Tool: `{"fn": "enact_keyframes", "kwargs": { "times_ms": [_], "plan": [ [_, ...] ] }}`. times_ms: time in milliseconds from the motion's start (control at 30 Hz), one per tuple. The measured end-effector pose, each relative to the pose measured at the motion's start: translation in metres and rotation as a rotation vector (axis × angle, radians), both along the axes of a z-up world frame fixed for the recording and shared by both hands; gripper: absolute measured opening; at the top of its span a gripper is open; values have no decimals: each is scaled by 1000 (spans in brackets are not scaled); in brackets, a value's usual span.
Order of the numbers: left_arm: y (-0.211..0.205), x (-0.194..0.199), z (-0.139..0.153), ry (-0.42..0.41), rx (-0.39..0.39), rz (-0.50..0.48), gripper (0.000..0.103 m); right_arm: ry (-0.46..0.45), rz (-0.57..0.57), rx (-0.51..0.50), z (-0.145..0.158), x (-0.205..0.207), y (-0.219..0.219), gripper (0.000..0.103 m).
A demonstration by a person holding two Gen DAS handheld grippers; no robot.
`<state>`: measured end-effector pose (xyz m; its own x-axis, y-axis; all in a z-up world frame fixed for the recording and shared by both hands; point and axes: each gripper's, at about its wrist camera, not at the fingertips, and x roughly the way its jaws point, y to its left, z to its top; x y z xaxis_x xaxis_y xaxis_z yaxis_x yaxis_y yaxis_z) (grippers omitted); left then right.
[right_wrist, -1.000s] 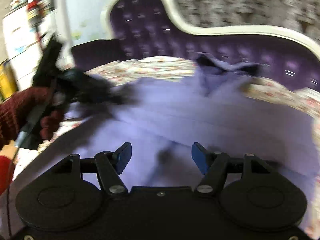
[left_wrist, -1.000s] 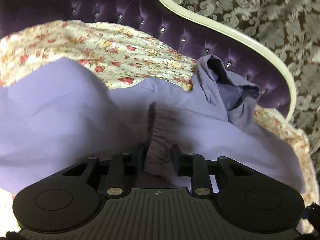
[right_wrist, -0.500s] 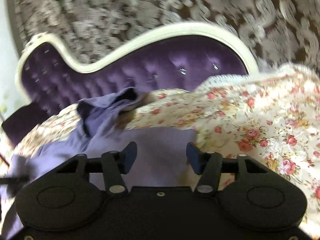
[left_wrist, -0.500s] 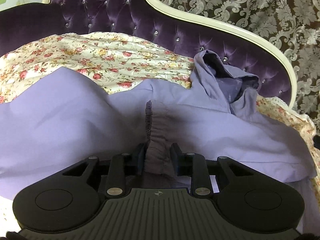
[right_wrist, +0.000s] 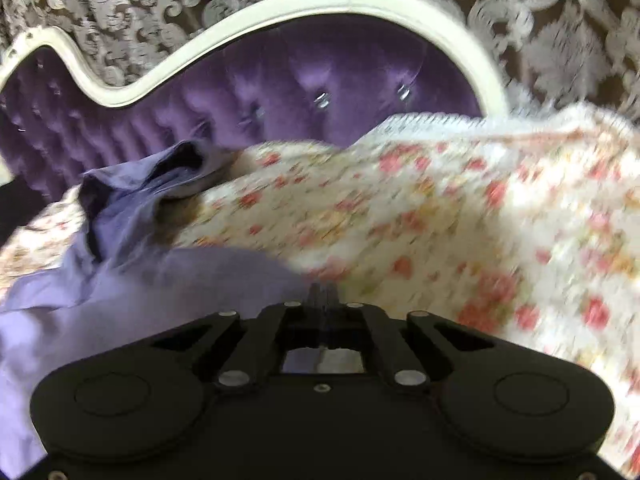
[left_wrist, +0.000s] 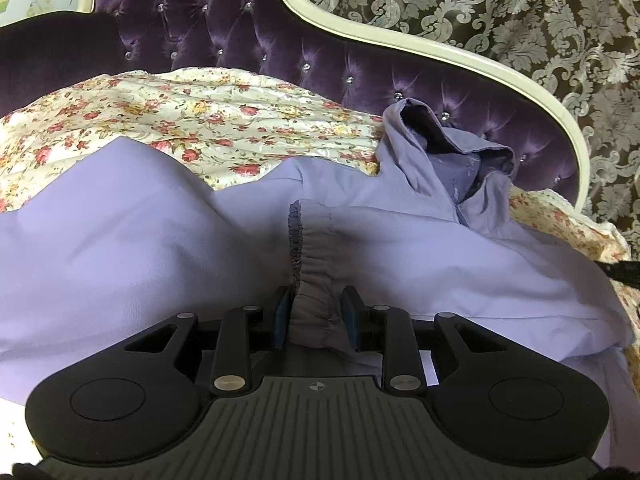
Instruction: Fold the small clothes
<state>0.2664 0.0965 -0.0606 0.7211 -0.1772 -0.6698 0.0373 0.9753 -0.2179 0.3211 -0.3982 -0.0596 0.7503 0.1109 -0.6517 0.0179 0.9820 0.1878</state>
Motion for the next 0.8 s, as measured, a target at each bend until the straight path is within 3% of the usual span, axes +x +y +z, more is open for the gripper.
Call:
{"fn": "enact_keyframes", "kwargs": {
  "times_ms": [100,167,267,300,333,433,533,600,633,767,800],
  "plan": [
    [0,0,0,-1,-2,-3,28,29,-36,10,-7,9,-12,4],
    [1,0,0,0,-8,-1,28,2,-20,58,-2,1,-19,17],
    [1,-1,-1,-3,-10,0,28,-19,29,85,11,-23,-20,21],
    [1,-1,-1,-3,-10,2,28,-32,48,72,16,-32,-17,29],
    [1,-1,-1,-3,-9,2,28,-46,64,56,21,-41,-13,30],
    [0,-1,0,-4,-5,1,28,-79,149,17,29,-64,4,30],
    [0,-1,0,-4,-9,1,28,-15,233,-111,11,-80,28,30],
    [0,-1,0,-5,-14,0,29,11,246,-213,-10,-89,38,31],
    [0,-2,0,-6,-12,-1,29,-20,238,-220,-12,-95,38,31],
    [-2,-2,0,-8,-2,2,31,0,218,-235,-4,-96,40,31],
    [-3,-3,1,-9,-3,1,33,-5,207,-246,-2,-95,40,40]
  ]
}}
